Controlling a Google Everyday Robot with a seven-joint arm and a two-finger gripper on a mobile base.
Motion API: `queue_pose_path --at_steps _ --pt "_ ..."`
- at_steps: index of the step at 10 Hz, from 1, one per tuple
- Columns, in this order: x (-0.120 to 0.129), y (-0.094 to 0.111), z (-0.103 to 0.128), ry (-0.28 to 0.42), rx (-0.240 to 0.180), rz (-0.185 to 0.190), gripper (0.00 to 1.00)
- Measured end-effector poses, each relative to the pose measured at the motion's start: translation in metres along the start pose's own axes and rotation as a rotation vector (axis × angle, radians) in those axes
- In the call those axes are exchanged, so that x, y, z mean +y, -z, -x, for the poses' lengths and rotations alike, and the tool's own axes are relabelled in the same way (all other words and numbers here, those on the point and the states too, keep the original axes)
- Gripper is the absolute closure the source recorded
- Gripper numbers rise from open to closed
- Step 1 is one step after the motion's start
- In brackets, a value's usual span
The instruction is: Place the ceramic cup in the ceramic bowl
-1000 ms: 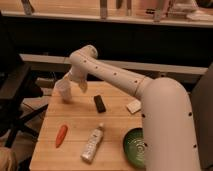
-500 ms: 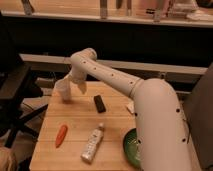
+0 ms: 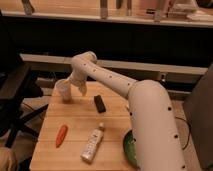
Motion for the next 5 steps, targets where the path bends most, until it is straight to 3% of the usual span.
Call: queue_pose_path --at_steps 5 --pt "0.003 -0.015 -0.003 0.011 -0.02 0.017 0.2"
